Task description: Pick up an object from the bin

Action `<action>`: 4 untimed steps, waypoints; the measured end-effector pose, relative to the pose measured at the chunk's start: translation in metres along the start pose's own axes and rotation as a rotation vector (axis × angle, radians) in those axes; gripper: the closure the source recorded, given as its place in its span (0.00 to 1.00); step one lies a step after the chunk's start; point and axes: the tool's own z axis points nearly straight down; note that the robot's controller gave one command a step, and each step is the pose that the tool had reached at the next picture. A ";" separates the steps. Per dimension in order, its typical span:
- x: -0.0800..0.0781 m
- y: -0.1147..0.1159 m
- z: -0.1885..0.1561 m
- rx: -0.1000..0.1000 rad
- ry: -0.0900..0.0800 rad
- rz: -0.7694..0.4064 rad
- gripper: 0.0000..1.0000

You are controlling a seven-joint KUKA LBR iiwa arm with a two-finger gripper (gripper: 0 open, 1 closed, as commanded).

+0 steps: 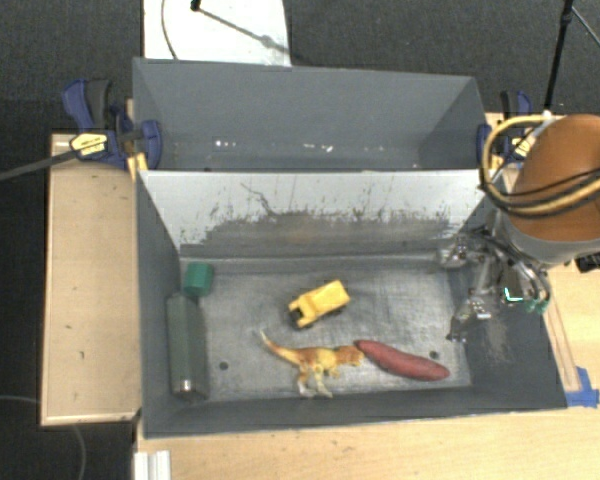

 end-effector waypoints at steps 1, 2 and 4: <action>-0.002 0.000 -0.004 0.002 -0.008 -0.003 0.00; 0.018 0.015 0.005 0.002 -0.008 -0.033 0.00; 0.034 0.043 0.076 -0.001 -0.002 -0.011 0.00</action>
Offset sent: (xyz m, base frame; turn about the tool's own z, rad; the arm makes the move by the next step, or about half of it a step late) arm -0.0382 0.0314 -0.0143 -0.0776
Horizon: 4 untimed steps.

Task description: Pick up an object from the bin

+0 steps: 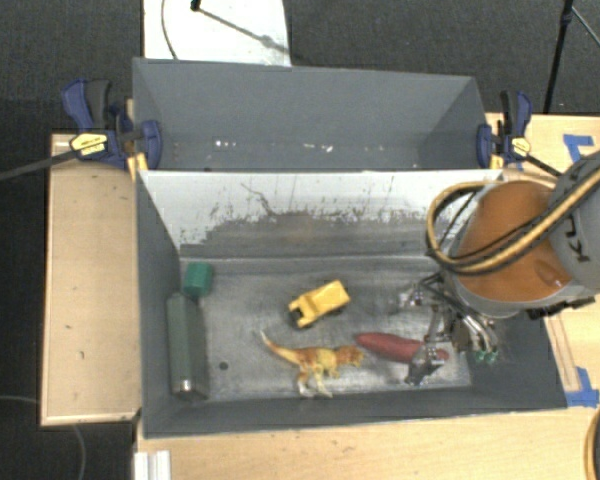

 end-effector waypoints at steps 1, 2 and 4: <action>-0.026 0.010 0.026 0.004 -0.001 -0.313 1.00; -0.026 0.010 0.026 0.004 -0.001 -0.315 1.00; -0.032 0.032 -0.078 0.002 -0.005 -0.310 1.00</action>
Offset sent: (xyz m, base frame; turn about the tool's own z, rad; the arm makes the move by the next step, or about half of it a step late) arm 0.0000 0.0000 0.0000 0.0000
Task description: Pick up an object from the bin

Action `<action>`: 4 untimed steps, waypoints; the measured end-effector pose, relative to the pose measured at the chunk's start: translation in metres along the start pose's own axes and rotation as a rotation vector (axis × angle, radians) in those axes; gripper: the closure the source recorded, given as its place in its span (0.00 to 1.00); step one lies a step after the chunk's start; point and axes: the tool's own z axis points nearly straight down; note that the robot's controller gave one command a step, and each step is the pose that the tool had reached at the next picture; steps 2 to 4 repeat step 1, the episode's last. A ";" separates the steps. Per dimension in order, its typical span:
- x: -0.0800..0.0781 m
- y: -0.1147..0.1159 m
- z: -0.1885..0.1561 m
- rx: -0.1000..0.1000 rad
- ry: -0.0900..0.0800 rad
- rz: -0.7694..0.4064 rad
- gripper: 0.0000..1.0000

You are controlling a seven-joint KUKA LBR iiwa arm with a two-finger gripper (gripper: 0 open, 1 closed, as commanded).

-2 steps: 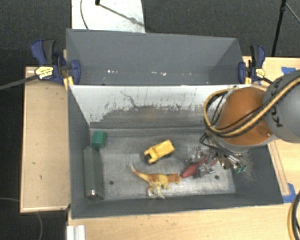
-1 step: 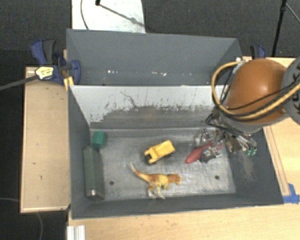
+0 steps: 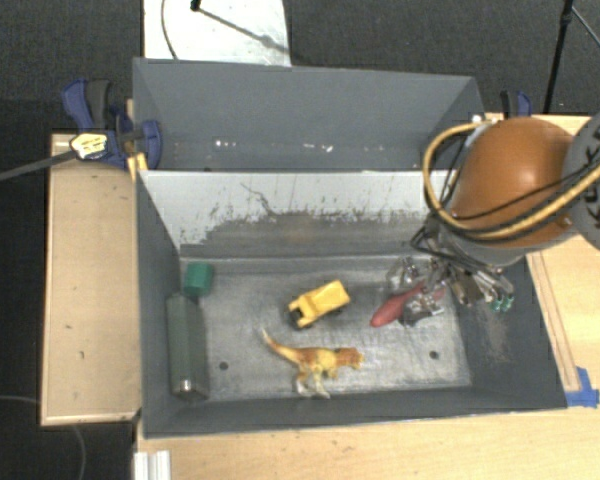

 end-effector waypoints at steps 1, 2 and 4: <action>0.000 0.003 -0.032 -0.001 0.004 0.006 1.00; 0.000 0.003 -0.032 -0.001 0.004 0.006 1.00; 0.000 0.003 -0.032 -0.001 0.004 0.006 1.00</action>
Offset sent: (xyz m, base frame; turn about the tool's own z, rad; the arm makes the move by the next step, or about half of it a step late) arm -0.0003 0.0080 0.0435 0.0013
